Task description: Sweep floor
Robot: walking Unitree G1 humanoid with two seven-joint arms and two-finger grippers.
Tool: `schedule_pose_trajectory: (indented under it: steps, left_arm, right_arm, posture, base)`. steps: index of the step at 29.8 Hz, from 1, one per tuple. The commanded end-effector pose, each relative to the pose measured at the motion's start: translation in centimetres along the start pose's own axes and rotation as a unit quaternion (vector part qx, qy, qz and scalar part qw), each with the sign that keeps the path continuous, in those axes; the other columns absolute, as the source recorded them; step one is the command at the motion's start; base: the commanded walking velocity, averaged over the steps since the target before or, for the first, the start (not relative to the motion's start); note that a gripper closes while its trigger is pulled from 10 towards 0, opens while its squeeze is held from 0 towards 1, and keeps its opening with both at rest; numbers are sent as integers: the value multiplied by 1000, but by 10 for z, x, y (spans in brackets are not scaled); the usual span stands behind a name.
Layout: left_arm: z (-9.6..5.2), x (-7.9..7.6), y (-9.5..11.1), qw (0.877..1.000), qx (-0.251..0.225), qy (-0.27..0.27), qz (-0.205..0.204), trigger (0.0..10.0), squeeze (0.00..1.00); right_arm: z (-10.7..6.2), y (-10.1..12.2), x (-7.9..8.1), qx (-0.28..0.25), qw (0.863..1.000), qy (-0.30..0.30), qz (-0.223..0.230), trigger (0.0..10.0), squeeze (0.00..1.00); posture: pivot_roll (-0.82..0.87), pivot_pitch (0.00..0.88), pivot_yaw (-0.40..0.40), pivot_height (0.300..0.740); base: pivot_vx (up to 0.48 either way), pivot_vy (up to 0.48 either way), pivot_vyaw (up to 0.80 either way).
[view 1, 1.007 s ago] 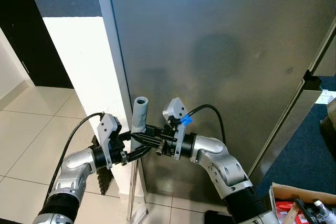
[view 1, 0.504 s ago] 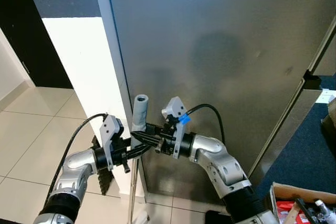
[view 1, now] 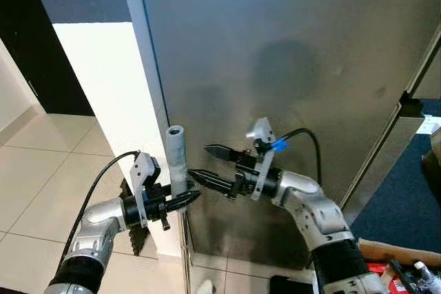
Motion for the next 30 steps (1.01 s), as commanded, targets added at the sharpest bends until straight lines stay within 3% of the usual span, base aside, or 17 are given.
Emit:
schedule_pose_trajectory:
  steps: [1,8,13,16,30]
  left_arm:
    - [-4,-3,1,1000,6,-23,1,0,0]
    - [-2,-12,-2,997,20,-71,-3,0,0]
    - [-1,-13,-2,997,21,-76,-3,0,0]
    - [0,-13,0,996,20,-83,-3,0,0]
    - [4,-17,2,996,14,-92,-6,0,0]
  right_arm:
    - [6,13,10,-11,999,39,-7,10000,0]
    - [18,30,29,-11,993,120,-10,10000,0]
    - [21,32,34,-7,990,139,-11,10000,0]
    - [28,25,45,27,985,169,-16,10000,0]
    - [46,2,49,73,986,149,-16,10000,0]
  posture:
    - [-14,0,61,740]
    - [-13,0,66,740]
    - [-13,0,66,740]
    - [-13,0,66,740]
    - [-15,0,75,740]
  base:
    - [0,0,0]
    - [0,0,0]
    - [0,0,0]
    - [0,0,0]
    - [0,0,0]
Point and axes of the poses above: a point about 5 cm out from each wrist's last joint towards the gripper, its own z axis pointing out of the wrist towards the gripper, its own y axis along the axis of the wrist's last joint, x = y × z, the point moved 4 cm from there along z, pointing out of the wrist towards the gripper, and after that the axes turned 10 degrees about z, right-handed, at the moved point
